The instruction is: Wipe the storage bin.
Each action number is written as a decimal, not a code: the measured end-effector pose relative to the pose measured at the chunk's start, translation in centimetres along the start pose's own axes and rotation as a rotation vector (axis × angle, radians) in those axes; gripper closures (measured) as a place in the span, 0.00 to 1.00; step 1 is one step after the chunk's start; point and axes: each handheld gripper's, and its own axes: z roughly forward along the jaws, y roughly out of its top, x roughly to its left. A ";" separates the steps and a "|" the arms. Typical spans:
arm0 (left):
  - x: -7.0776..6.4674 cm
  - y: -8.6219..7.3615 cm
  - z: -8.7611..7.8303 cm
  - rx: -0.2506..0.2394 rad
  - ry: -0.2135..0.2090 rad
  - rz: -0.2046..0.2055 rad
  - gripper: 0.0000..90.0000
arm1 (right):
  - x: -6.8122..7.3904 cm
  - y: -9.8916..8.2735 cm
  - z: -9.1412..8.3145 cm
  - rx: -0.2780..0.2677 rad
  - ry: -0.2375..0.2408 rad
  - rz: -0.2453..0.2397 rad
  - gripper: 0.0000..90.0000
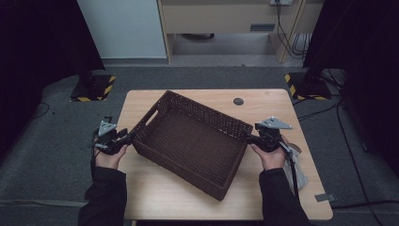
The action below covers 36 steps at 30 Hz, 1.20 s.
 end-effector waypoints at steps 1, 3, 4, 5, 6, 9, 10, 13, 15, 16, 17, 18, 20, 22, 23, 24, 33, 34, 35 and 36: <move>0.0 0.1 0.2 0.007 -0.002 0.002 0.68 | -0.2 0.1 0.2 0.005 0.002 -0.001 0.48; 0.1 0.3 0.7 0.024 -0.002 0.003 0.68 | -0.5 0.0 0.7 0.015 0.014 0.004 0.47; 0.1 0.4 0.9 0.030 0.016 0.012 0.68 | -0.6 0.0 1.0 0.018 0.010 0.001 0.47; 0.3 0.6 1.1 0.032 0.022 0.021 0.73 | -0.7 -0.1 1.1 0.025 0.008 0.001 0.48; 0.4 0.6 1.3 0.042 0.008 0.006 0.72 | -0.8 -0.2 1.3 0.034 0.010 -0.004 0.49; 0.6 0.9 1.5 0.047 0.006 0.002 0.71 | -1.0 -0.5 1.4 0.031 0.028 0.007 0.52; 0.6 0.9 1.6 0.048 0.007 -0.001 0.71 | -1.0 -0.5 1.4 0.033 0.037 0.006 0.54; 0.9 0.9 1.6 0.043 0.011 -0.020 0.67 | -0.7 -0.4 1.3 0.047 0.044 -0.007 0.59; 0.9 0.9 1.5 0.034 0.019 -0.021 0.63 | -0.5 -0.3 1.1 0.059 0.035 -0.018 0.59; 0.9 1.0 1.4 0.025 0.014 -0.026 0.62 | -0.5 -0.3 1.0 0.063 0.038 -0.021 0.59; 1.0 1.0 1.2 0.015 0.004 -0.037 0.61 | -0.5 -0.3 0.9 0.067 0.043 -0.021 0.59; 1.0 1.0 1.0 0.006 0.000 -0.047 0.59 | -0.5 -0.4 0.7 0.068 0.042 -0.019 0.58; 1.1 1.0 0.5 -0.005 0.002 -0.050 0.57 | -0.3 -0.6 0.3 0.065 0.045 -0.021 0.58; 1.0 1.0 0.1 -0.010 0.004 -0.046 0.55 | -0.1 -0.9 -0.2 0.067 0.046 -0.025 0.57; 0.9 1.0 -0.1 -0.013 0.004 -0.046 0.54 | 0.0 -1.0 -0.4 0.066 0.043 -0.025 0.57; 0.8 1.0 -0.3 -0.020 0.001 -0.047 0.54 | 0.2 -1.2 -0.7 0.068 0.044 -0.027 0.57; -1.2 0.1 -1.7 -0.035 -0.036 -0.038 0.50 | 0.9 -2.1 -2.4 0.059 0.056 -0.010 0.55; -1.5 -0.1 -1.8 -0.036 -0.042 -0.036 0.50 | 0.8 -2.0 -2.4 0.054 0.059 -0.012 0.55; -1.8 -0.2 -1.9 -0.039 -0.049 -0.034 0.49 | 0.8 -2.0 -2.3 0.045 0.056 -0.014 0.55; -2.0 -0.4 -2.0 -0.039 -0.056 -0.029 0.49 | 0.8 -2.0 -2.1 0.040 0.056 -0.020 0.56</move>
